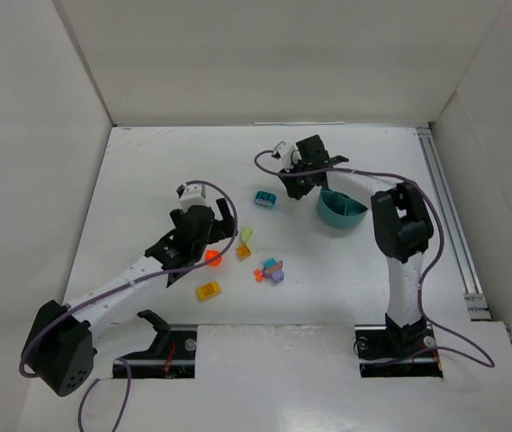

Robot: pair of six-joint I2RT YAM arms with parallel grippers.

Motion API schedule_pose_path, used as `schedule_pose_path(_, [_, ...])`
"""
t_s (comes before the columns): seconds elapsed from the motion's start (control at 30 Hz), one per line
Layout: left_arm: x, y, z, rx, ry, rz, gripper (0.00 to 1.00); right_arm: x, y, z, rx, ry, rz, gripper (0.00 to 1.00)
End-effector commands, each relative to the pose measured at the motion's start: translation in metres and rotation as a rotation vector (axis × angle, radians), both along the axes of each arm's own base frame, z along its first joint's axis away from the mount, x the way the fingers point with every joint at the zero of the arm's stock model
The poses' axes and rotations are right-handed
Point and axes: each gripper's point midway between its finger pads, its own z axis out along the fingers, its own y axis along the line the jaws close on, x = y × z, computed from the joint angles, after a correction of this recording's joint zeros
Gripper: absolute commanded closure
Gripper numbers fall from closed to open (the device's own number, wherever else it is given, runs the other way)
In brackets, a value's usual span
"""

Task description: Sort the legos into containers by color

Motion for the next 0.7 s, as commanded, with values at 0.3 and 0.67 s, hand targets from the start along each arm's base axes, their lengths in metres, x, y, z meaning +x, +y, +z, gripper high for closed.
schedule_pose_path(0.3, [0.003, -0.006, 0.030, -0.055, -0.070, -0.024, 0.00, -0.053, -0.015, 0.156, 0.108, -0.344, 0.011, 0.77])
schedule_pose_path(0.67, [-0.001, -0.014, 0.032, -0.093, -0.069, -0.063, 0.00, -0.093, -0.065, 0.143, 0.027, -0.341, -0.079, 0.72])
